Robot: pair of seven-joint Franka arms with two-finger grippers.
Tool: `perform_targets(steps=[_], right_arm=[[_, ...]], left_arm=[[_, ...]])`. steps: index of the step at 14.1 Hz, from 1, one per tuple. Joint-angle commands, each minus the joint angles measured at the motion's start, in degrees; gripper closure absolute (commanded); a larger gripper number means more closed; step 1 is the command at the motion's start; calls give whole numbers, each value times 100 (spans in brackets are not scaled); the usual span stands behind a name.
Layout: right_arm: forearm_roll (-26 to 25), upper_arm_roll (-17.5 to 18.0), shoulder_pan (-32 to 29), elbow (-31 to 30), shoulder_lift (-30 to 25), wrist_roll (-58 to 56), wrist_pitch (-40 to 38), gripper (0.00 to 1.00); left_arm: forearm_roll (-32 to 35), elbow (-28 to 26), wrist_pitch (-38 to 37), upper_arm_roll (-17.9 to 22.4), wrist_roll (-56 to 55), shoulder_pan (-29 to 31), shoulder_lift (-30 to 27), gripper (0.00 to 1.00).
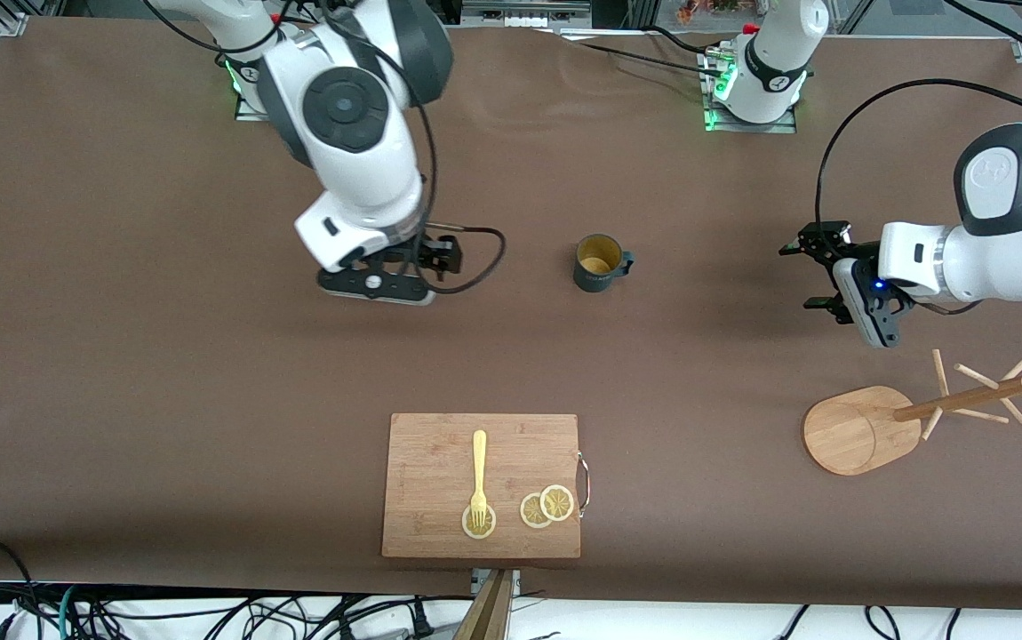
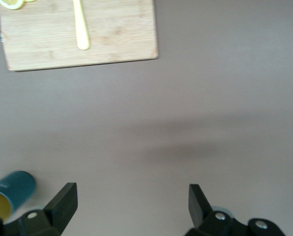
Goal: Pass cup and hang on rack
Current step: 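Set the mug upright and release it while the left gripper approaches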
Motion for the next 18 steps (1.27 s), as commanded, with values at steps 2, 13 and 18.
perform_targets(steps=[2,13,18], right_arm=[[41,-656,22,-1041,-1174,-1285,-353,0],[-153,736,-2971,-2361,-2741,-3257,-547,0],[-214,1346,-3652,-2230,-2706,-3292,-547,0]], left_arm=[[-768,-1075,623,-9,1384,39,-321,0],[-4153,-2729,1969,-18,6184,-541,311,0],[-5391,-3011,2277,-26,7720,-937,732,0]])
